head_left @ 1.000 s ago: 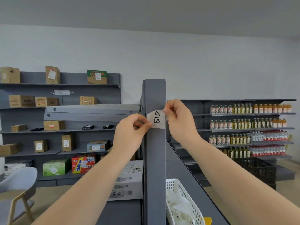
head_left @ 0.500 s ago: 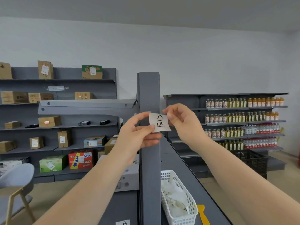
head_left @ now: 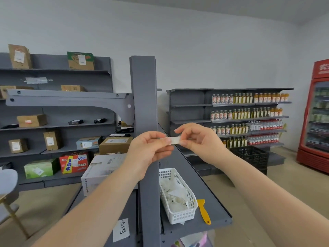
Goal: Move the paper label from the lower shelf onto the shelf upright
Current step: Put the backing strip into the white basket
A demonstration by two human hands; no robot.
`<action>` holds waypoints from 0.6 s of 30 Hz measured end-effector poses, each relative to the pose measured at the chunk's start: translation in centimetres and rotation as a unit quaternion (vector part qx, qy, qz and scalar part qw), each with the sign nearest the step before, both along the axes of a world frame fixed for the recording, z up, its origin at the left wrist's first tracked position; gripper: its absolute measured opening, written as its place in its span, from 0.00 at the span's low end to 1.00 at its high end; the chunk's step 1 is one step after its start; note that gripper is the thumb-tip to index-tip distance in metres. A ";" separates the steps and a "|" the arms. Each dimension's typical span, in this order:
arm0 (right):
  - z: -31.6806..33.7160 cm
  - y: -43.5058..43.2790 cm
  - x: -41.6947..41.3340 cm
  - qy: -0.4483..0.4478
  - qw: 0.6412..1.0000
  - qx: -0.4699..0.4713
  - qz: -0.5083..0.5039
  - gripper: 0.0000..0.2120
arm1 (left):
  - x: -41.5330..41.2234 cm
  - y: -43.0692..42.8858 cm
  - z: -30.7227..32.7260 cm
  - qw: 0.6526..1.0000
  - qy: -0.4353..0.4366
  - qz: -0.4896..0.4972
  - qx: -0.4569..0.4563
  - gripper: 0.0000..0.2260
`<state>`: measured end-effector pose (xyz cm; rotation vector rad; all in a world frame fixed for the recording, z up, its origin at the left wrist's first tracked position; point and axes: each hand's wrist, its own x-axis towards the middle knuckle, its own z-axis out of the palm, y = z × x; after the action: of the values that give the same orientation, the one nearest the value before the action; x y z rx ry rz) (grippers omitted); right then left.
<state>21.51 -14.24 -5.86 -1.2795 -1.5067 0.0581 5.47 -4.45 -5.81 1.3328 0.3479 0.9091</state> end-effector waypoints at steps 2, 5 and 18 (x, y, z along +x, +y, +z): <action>-0.5 -0.8 0.3 0.084 0.996 -0.007 0.024 0.02 | 0.3 -0.3 -0.7 1.000 -0.006 -0.005 -0.011 0.07; -1.1 -1.7 0.4 0.236 0.969 -0.050 0.053 0.07 | 0.7 -0.7 -1.8 1.000 -0.001 -0.011 -0.004 0.08; -4.5 -3.5 0.3 0.220 0.969 -0.108 0.035 0.08 | 2.1 -2.2 -5.3 0.995 0.070 -0.074 -0.009 0.10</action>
<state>21.77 -17.79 -10.36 -1.2811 -1.1794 0.5326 7.53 -6.68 -11.09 1.3902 0.3579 0.6897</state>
